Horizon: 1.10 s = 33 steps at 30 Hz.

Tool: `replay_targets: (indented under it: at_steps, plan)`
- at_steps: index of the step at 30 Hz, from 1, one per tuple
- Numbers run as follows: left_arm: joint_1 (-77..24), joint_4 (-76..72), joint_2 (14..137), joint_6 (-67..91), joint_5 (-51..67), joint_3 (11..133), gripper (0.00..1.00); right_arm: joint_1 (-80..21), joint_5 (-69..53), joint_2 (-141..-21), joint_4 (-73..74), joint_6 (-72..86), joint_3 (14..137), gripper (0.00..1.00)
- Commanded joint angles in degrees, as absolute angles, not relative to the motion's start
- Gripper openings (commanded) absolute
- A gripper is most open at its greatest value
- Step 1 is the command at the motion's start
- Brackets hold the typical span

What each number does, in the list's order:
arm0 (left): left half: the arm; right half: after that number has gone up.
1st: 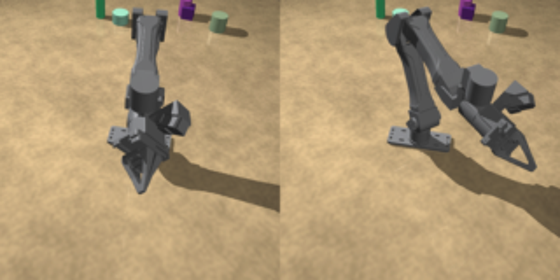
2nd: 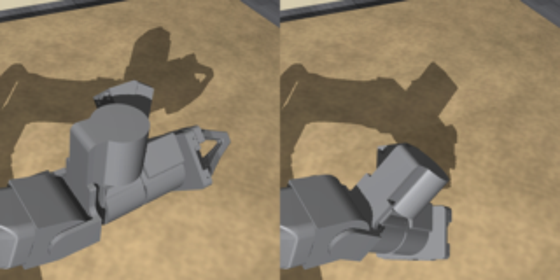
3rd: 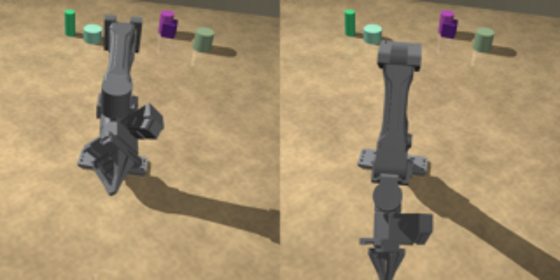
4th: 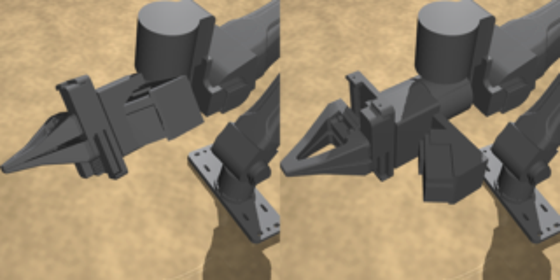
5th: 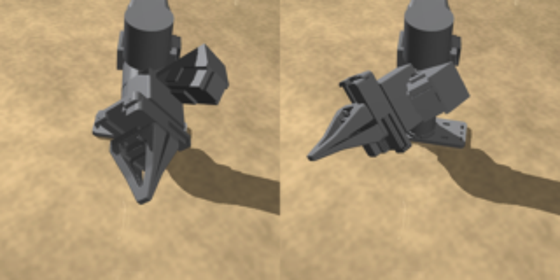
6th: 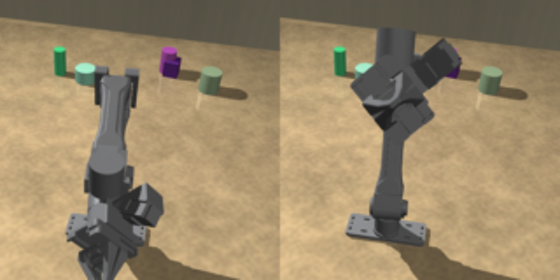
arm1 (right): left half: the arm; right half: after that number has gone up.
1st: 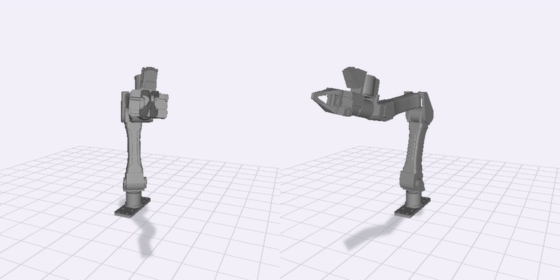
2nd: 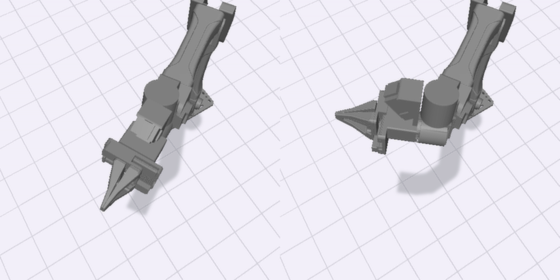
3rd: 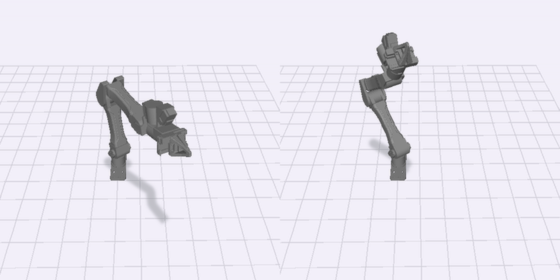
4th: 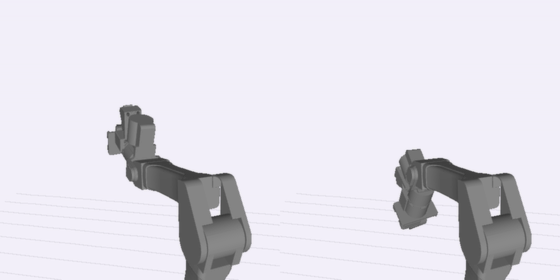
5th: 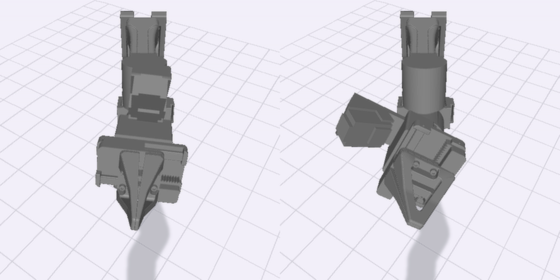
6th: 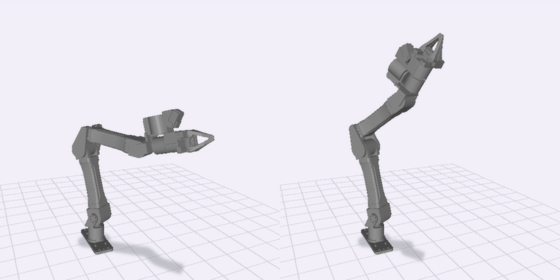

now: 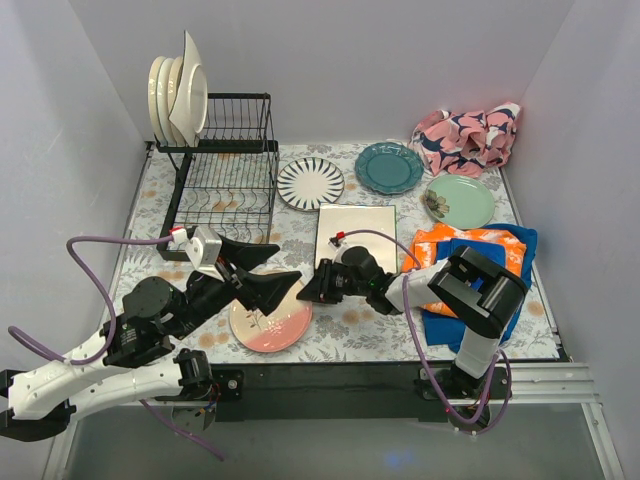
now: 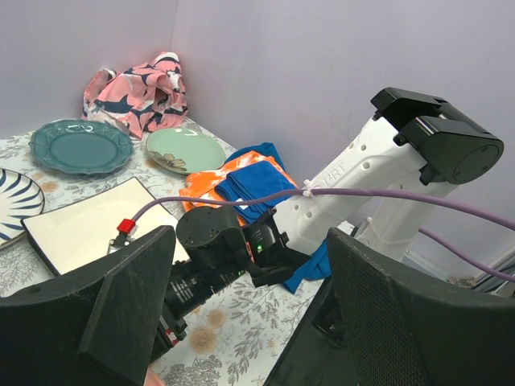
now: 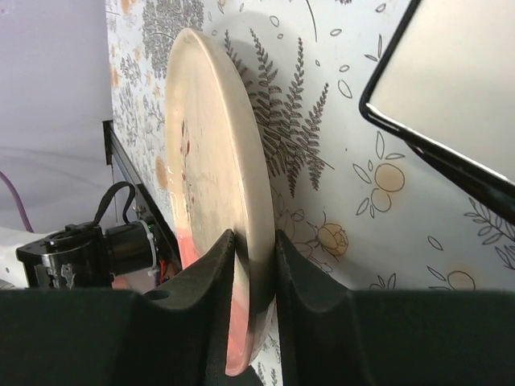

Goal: Unload the plates from the dish rack
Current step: Place the plate at the center of the board.

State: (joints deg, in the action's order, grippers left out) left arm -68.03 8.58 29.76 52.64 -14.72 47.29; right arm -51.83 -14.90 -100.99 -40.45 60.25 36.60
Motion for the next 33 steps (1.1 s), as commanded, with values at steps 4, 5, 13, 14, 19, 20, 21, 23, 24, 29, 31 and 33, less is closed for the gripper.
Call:
replay_targets:
  at_steps: [4, 5, 13, 14, 19, 20, 21, 23, 24, 29, 31, 33]
  plan:
    - [-67.9, 8.4, 29.8, 51.9, -15.8, 47.1, 0.74, -52.4, -12.6, -97.7, -42.5, 58.7, 35.8, 0.31]
    - [-67.9, 8.4, 29.7, 51.9, -15.8, 47.1, 0.74, -52.5, -12.4, -97.6, -42.3, 58.7, 35.8, 0.32]
    - [-67.9, 8.5, 29.1, 52.0, -16.3, 46.9, 0.74, -52.6, -10.6, -97.6, -37.3, 57.6, 37.1, 0.38]
    - [-67.9, 8.5, 29.1, 52.0, -16.3, 46.9, 0.74, -52.7, -10.4, -97.4, -36.8, 57.4, 37.1, 0.38]
    - [-67.9, 8.4, 29.2, 52.1, -17.0, 46.7, 0.74, -53.0, -9.0, -96.1, -33.0, 55.7, 37.4, 0.4]
    - [-67.9, 8.4, 29.3, 52.1, -17.0, 46.7, 0.74, -53.0, -8.6, -95.6, -32.3, 55.4, 37.4, 0.4]
    - [-67.9, 8.4, 29.4, 52.1, -17.0, 46.7, 0.74, -53.0, -8.4, -95.5, -31.8, 54.8, 37.5, 0.4]
    - [-67.9, 8.4, 29.4, 52.2, -17.0, 46.6, 0.74, -53.1, -8.0, -95.0, -30.2, 54.3, 37.8, 0.4]
    - [-67.9, 8.4, 29.5, 52.1, -17.5, 46.7, 0.74, -53.2, -8.0, -94.8, -29.5, 54.1, 37.9, 0.4]
    - [-67.9, 9.3, 29.8, 52.0, -19.9, 46.7, 0.74, -53.1, -6.8, -92.3, -25.9, 51.6, 38.2, 0.41]
    - [-67.9, 10.2, 30.8, 51.9, -22.1, 46.9, 0.75, -53.1, -6.2, -90.0, -24.2, 49.4, 39.0, 0.41]
    - [-67.9, 10.8, 31.8, 50.9, -22.6, 47.7, 0.75, -53.1, -6.2, -88.0, -21.6, 47.6, 39.5, 0.41]
